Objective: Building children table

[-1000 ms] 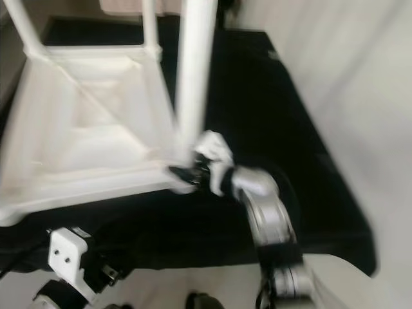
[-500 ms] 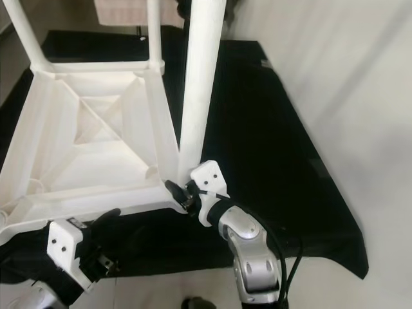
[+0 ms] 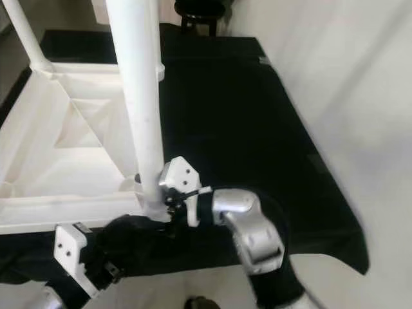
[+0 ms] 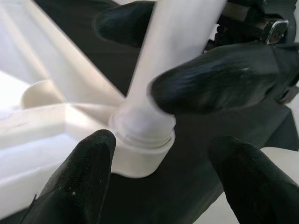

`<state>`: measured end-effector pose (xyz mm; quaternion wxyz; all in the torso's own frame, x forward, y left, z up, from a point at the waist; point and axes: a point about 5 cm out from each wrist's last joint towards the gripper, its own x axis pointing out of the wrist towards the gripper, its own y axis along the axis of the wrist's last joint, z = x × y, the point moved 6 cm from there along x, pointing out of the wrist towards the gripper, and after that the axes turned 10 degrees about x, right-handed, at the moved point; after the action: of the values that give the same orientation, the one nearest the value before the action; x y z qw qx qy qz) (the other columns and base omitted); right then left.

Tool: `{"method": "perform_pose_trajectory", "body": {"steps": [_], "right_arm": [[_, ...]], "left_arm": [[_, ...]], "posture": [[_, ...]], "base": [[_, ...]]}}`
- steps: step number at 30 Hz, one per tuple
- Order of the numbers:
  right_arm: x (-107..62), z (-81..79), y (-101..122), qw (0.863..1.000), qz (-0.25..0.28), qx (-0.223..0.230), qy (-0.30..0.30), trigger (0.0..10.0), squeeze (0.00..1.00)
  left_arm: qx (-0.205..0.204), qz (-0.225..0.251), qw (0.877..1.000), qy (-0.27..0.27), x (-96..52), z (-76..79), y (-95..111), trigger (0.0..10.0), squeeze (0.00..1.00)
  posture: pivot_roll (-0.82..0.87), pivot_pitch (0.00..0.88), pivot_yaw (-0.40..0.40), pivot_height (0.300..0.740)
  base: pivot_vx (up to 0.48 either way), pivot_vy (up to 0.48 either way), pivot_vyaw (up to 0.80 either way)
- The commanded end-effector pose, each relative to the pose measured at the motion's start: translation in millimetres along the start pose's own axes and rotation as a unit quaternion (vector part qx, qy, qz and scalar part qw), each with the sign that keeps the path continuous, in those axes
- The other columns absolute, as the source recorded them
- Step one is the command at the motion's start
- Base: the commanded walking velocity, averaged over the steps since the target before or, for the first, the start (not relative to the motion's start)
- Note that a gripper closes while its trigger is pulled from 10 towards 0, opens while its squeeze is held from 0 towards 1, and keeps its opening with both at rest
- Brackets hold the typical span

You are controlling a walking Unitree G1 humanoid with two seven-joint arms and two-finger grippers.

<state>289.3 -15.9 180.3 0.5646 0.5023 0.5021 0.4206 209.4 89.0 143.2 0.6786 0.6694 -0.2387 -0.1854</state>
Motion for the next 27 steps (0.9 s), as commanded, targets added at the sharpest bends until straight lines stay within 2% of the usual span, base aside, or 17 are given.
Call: {"method": "perform_pose_trajectory", "body": {"steps": [1, 2, 7, 10, 11, 13, 15, 20, 22, 25, 27], "right_arm": [[-0.1, 2.3, -2.9, 1.000, -0.003, -0.001, 0.020, 10.0, 0.00], [2.2, 5.9, -1.8, 1.000, -0.008, -0.005, 0.027, 10.0, 0.00], [15.6, -0.5, 2.9, 0.995, -0.021, -0.008, 0.100, 10.0, 0.00], [18.2, -1.8, 2.3, 0.993, -0.026, -0.008, 0.117, 10.0, 0.00], [20.1, 0.1, 0.7, 0.992, -0.030, -0.006, 0.126, 0.0, 0.00], [20.1, 0.1, 0.7, 0.992, -0.030, -0.006, 0.126, 0.0, 0.00], [18.2, 7.2, -2.7, 0.991, -0.037, 0.000, 0.126, 0.0, 0.00], [12.9, 14.0, -5.2, 0.992, -0.038, 0.001, 0.120, 0.0, 0.00], [-0.8, 22.7, -9.0, 0.996, -0.034, 0.005, 0.084, 0.0, 0.00], [-8.9, 26.9, -10.6, 0.998, -0.030, 0.009, 0.059, 0.0, 0.00], [-27.4, 34.8, -9.4, 1.000, -0.013, 0.021, 0.001, 0.0, 0.00]], "left_arm": [[-0.007, -0.002, 1.000, -0.008, -0.4, 5.1, 0.3, 10.0, 0.00], [-0.008, -0.002, 1.000, -0.009, -0.7, 6.2, 0.6, 10.0, 0.00], [-0.003, -0.007, 1.000, -0.012, -3.7, 11.4, 0.7, 10.0, 0.00], [0.003, -0.012, 1.000, -0.013, -6.5, 13.6, 0.4, 10.0, 0.00], [0.009, -0.020, 1.000, -0.013, -11.8, 16.8, -0.8, 10.0, 0.00], [0.009, -0.020, 1.000, -0.013, -11.8, 16.8, -0.8, 10.0, 0.00], [0.014, -0.024, 1.000, -0.013, -16.5, 21.0, -0.9, 10.0, 0.00], [0.010, -0.019, 1.000, -0.016, -15.8, 22.3, -0.4, 10.0, 0.00], [0.009, -0.014, 1.000, -0.025, -13.8, 23.3, 0.2, 10.0, 0.00], [0.008, -0.012, 1.000, -0.028, -13.2, 23.9, 0.4, 10.0, 0.00], [0.007, -0.010, 0.999, -0.029, -12.9, 24.1, 0.8, 10.0, 0.00]], "posture": [[-0.14, 0.158, -0.105, 0.740], [-0.14, 0.161, -0.106, 0.740], [-0.12, 0.167, -0.110, 0.740], [-0.12, 0.169, -0.111, 0.740], [-0.12, 0.172, -0.111, 0.740], [-0.12, 0.172, -0.111, 0.740], [-0.12, 0.176, -0.115, 0.740], [-0.12, 0.176, -0.116, 0.740], [-0.14, 0.177, -0.116, 0.740], [-0.14, 0.175, -0.117, 0.740], [-0.15, 0.176, -0.120, 0.740]], "base": [[0.000, 0.000, 0.00], [0.000, 0.000, 0.00], [0.000, 0.000, 0.00], [0.000, 0.000, 0.00], [0.000, 0.000, 0.00], [0.000, 0.000, 0.00], [0.000, 0.000, 0.00], [0.000, 0.000, 0.00], [0.000, 0.000, 0.00], [0.000, 0.000, 0.00], [0.000, 0.000, 0.00]]}}
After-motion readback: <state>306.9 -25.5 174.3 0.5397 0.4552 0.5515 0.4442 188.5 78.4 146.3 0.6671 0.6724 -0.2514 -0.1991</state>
